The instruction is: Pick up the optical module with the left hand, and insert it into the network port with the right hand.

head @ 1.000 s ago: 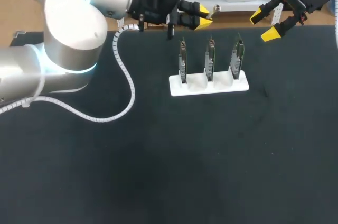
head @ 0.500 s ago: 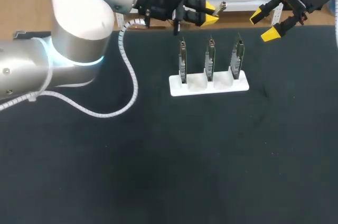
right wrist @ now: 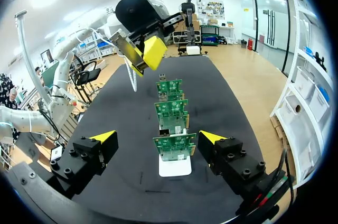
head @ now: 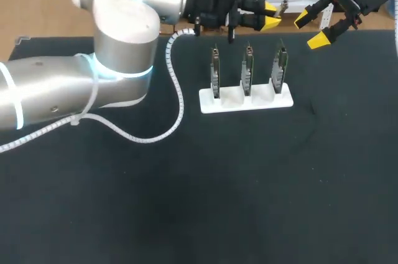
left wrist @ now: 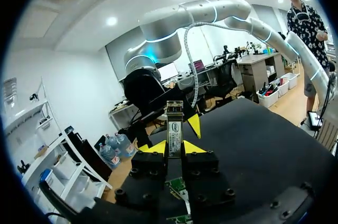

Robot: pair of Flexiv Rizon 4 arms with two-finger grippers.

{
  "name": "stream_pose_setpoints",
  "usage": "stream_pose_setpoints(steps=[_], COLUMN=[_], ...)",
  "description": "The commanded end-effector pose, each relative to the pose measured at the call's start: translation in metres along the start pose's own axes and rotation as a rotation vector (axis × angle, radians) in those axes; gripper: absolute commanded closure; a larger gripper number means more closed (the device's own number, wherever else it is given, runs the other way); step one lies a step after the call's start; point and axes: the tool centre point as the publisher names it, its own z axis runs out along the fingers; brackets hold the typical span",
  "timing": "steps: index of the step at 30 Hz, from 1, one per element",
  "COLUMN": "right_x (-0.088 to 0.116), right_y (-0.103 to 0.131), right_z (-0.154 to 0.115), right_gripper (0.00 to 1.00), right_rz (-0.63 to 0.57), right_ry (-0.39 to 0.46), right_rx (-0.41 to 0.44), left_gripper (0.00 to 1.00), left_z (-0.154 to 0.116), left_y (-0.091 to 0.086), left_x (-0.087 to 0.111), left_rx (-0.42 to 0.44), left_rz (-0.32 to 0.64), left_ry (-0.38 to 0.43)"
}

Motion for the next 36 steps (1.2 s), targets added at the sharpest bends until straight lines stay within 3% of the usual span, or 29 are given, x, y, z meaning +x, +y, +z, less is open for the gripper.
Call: stream_pose_setpoints(steps=[1,8,14,36], right_x=[0.0,0.0,0.0,0.0], right_y=[0.002,0.002,0.002,0.002], right_z=[0.001,0.001,0.001,0.001], right_gripper=[0.0,0.0,0.0,0.0], right_rz=[-0.001,-0.001,-0.001,-0.001], right_ry=[0.0,0.0,0.0,0.0], right_rx=[0.005,0.005,0.005,0.005], left_gripper=[1.0,1.0,1.0,1.0], left_z=[0.015,0.024,0.024,0.024], left_y=[0.014,0.006,-0.001,-0.002], left_x=[0.004,0.0,-0.007,-0.005], left_rx=[0.045,0.055,0.067,0.051], left_rz=[-0.002,-0.026,-0.028,-0.042], left_ry=[-0.029,-0.071,-0.057,-0.071])
